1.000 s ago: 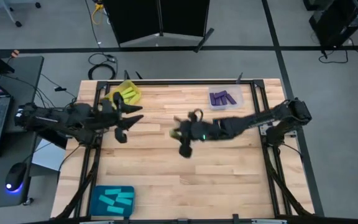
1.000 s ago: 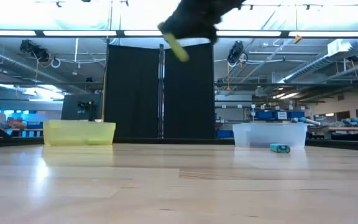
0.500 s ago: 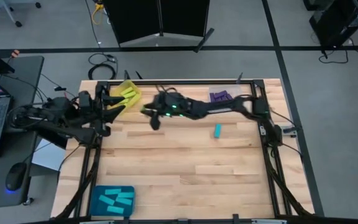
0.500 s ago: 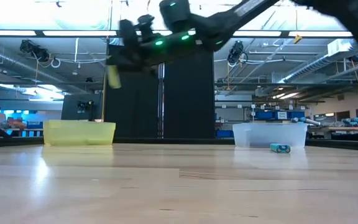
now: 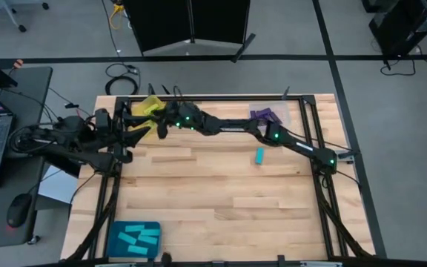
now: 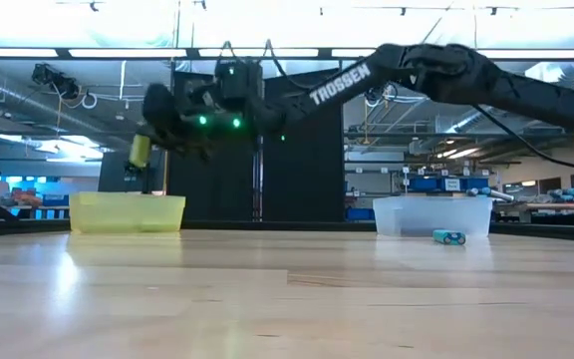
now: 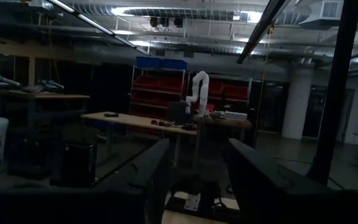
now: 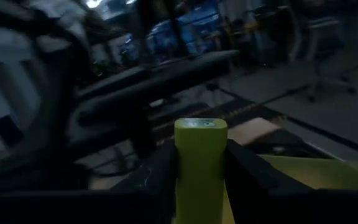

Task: Sort blocks
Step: Put the light green block into the yellow transparent bin

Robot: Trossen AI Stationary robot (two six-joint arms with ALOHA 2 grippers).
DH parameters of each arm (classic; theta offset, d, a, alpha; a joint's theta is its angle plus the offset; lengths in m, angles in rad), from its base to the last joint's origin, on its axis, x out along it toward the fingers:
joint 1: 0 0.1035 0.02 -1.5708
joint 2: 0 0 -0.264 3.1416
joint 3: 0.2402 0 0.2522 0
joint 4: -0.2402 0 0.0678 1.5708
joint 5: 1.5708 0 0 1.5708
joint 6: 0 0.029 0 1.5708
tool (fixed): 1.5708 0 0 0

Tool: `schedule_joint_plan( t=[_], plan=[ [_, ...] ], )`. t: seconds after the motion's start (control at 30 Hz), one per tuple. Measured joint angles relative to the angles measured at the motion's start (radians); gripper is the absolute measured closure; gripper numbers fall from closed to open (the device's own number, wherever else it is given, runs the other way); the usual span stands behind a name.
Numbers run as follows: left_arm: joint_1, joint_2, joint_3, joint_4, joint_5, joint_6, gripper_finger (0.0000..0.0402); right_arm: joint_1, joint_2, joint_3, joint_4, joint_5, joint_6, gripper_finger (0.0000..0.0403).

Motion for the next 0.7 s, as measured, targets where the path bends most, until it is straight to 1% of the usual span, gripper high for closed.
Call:
schedule_joint_plan(
  t=[0.1, 0.17, 0.27, 0.33, 0.37, 0.53, 0.7],
  plan=[
    [-0.005, 0.0, 0.0, -0.006, 0.005, -0.004, 0.0238, -0.037, 0.003, 0.01, -0.026, 0.006, 0.038, 0.0287],
    [-0.005, 0.0, 0.0, -0.011, 0.007, -0.004, 0.0238, -0.055, 0.001, 0.014, -0.006, 0.02, 0.035, 0.0287],
    [-0.005, 0.001, 0.0, -0.015, 0.008, -0.004, 0.0238, -0.078, 0.001, 0.059, 0.008, 0.026, 0.037, 0.0287],
    [-0.005, 0.002, 0.0, -0.016, 0.008, -0.004, 0.0238, -0.085, -0.001, 0.08, 0.012, 0.055, 0.027, 0.0287],
    [-0.005, 0.002, 0.0, -0.016, 0.008, -0.005, 0.0238, -0.092, -0.003, 0.08, 0.04, 0.064, 0.028, 0.0287],
    [-0.005, 0.002, 0.0, -0.006, 0.008, -0.002, 0.0238, -0.143, -0.001, 0.078, 0.062, 0.063, 0.16, 0.0287],
    [-0.005, 0.002, 0.0, -0.004, 0.008, 0.006, 0.0238, -0.165, -0.001, 0.078, 0.076, 0.063, 0.197, 0.0287]
  ],
)
